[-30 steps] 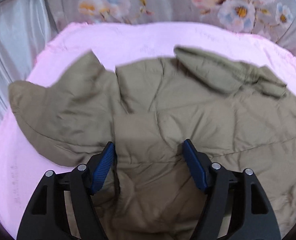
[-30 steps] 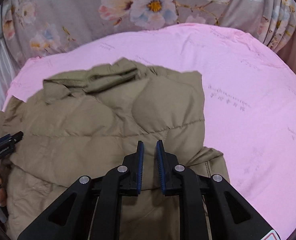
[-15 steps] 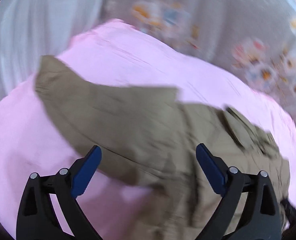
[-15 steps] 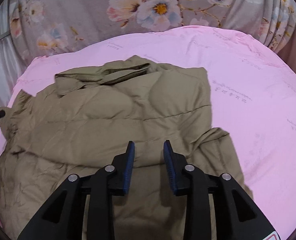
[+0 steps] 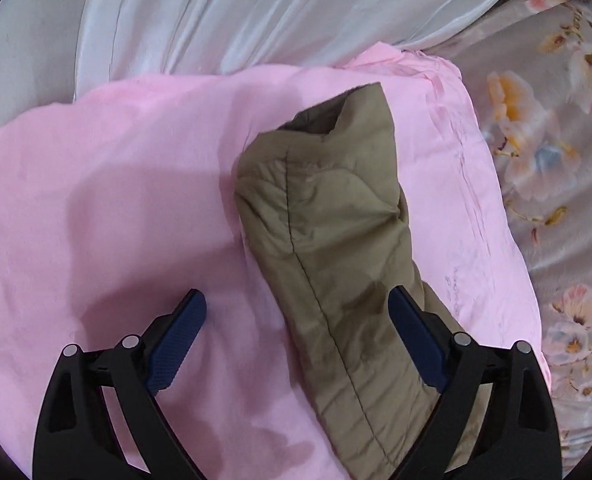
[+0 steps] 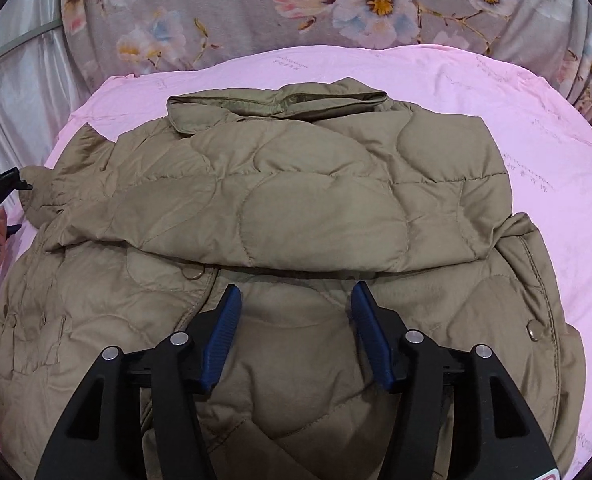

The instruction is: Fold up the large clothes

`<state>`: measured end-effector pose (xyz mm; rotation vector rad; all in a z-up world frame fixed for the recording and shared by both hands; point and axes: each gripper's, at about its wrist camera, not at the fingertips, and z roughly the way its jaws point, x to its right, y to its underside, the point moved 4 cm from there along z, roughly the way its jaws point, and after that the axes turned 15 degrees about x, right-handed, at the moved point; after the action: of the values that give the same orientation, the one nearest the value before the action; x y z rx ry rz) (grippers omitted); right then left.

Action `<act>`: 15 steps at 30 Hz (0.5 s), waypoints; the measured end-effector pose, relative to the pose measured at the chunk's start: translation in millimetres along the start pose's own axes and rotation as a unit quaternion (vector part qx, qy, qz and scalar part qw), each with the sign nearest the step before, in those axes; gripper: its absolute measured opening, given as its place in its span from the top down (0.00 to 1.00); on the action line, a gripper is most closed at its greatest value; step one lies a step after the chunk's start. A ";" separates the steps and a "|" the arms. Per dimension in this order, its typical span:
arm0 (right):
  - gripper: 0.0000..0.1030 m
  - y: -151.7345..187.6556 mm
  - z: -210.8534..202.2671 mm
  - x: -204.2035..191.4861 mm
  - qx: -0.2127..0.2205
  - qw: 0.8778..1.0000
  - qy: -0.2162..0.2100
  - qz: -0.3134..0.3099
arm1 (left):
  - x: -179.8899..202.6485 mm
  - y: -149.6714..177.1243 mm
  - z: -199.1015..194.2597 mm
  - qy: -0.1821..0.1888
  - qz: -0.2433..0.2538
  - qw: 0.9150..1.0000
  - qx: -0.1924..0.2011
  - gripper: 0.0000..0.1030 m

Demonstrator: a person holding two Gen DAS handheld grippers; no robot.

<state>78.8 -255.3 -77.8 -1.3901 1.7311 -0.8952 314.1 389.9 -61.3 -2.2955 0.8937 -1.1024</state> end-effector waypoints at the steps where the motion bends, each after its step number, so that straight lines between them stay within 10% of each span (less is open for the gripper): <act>1: 0.44 0.3 0.6 -1.0 0.000 1.000 0.003 -0.002 | 5.9 1.5 -1.0 0.005 0.011 1.000 0.002 0.30; 7: 0.43 1.7 2.3 -4.3 0.001 1.000 0.010 -0.002 | 47.7 0.8 -22.0 0.017 0.098 0.995 0.021 0.95; 11: 0.43 2.0 1.7 -4.7 0.002 1.000 0.012 -0.001 | 99.0 -7.0 -78.8 0.085 0.135 0.985 0.061 0.96; 15: 0.43 0.9 0.5 -3.0 0.005 1.000 0.009 0.005 | 189.1 10.1 -165.8 0.175 0.209 0.955 0.114 0.96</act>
<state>79.2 -252.2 -78.5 -1.3693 1.7423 -0.9129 266.8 230.6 127.8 -1.6473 1.2426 -1.3516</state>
